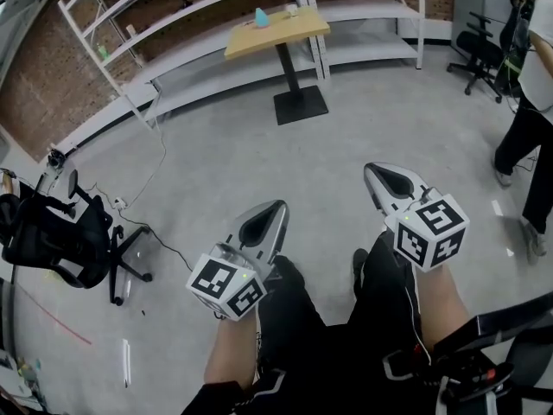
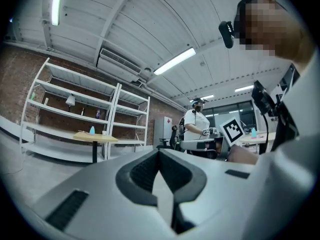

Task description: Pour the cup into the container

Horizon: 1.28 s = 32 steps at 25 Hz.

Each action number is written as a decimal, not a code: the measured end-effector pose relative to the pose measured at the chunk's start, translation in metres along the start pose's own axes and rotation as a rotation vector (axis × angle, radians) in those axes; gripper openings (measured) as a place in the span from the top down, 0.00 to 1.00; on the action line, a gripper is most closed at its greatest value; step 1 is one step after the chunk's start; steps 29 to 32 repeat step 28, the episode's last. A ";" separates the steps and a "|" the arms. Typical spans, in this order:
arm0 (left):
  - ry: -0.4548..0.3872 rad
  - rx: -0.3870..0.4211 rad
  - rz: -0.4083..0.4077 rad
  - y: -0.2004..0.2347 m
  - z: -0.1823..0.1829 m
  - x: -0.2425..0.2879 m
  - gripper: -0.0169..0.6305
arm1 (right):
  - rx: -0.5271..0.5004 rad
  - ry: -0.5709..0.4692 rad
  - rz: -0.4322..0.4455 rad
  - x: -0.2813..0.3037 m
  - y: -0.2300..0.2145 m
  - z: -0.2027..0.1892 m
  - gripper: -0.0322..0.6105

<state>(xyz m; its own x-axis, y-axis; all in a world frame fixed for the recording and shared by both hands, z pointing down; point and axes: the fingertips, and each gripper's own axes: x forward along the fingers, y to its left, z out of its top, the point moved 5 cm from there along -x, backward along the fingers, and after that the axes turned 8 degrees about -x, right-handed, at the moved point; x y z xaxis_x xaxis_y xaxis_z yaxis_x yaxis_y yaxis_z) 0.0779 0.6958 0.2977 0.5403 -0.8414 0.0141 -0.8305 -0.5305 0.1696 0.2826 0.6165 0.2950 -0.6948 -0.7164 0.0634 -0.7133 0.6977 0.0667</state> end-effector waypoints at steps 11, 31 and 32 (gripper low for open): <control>-0.015 -0.016 0.015 0.007 0.003 -0.006 0.97 | -0.002 0.023 -0.019 -0.005 0.002 0.003 0.95; 0.000 -0.016 0.016 0.013 -0.007 0.008 0.97 | -0.025 0.049 0.007 0.002 -0.003 -0.005 0.95; 0.000 -0.016 0.016 0.013 -0.007 0.008 0.97 | -0.025 0.049 0.007 0.002 -0.003 -0.005 0.95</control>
